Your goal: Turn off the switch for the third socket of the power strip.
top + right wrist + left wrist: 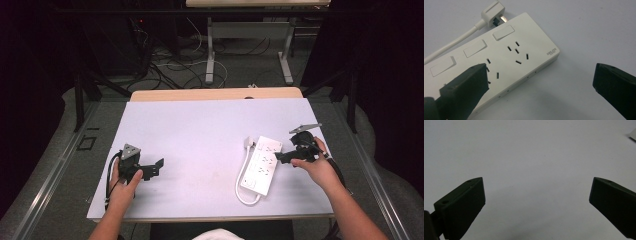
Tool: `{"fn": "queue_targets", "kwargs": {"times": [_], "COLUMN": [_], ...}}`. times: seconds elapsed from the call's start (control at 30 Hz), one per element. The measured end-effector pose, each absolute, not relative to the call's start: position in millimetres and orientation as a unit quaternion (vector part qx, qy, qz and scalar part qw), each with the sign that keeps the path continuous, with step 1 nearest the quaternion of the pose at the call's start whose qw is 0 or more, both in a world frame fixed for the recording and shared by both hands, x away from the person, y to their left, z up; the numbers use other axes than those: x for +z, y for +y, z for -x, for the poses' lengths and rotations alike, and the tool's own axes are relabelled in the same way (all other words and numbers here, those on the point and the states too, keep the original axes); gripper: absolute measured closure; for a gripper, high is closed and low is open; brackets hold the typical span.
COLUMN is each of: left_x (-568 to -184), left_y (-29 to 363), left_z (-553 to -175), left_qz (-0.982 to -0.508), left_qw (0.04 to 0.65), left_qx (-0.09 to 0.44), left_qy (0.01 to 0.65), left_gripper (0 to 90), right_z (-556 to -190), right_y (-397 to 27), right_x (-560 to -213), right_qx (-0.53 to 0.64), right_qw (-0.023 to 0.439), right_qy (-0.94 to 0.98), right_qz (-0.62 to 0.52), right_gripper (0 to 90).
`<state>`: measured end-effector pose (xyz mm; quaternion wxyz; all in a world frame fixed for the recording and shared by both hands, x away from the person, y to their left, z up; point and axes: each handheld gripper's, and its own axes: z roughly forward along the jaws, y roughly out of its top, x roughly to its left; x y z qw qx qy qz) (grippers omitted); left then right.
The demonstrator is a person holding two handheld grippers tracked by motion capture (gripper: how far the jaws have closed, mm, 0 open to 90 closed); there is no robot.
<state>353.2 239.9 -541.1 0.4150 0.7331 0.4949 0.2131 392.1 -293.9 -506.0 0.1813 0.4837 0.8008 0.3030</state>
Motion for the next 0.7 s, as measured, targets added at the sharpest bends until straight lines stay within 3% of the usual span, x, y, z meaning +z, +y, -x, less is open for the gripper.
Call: {"fn": "queue_targets", "kwargs": {"times": [0.7], "left_x": [-542], "left_y": [239], "left_z": [-353], "left_qz": [-0.732], "left_qw": [0.415], "left_qx": [0.211], "left_qy": [0.496], "left_gripper": [0.3], "right_z": [-373], "right_y": [-326], "right_x": [-537], "right_qx": [0.301], "right_qw": [0.194], "right_qy": [0.765], "right_qz": [-0.536], "right_gripper": [0.0]}}
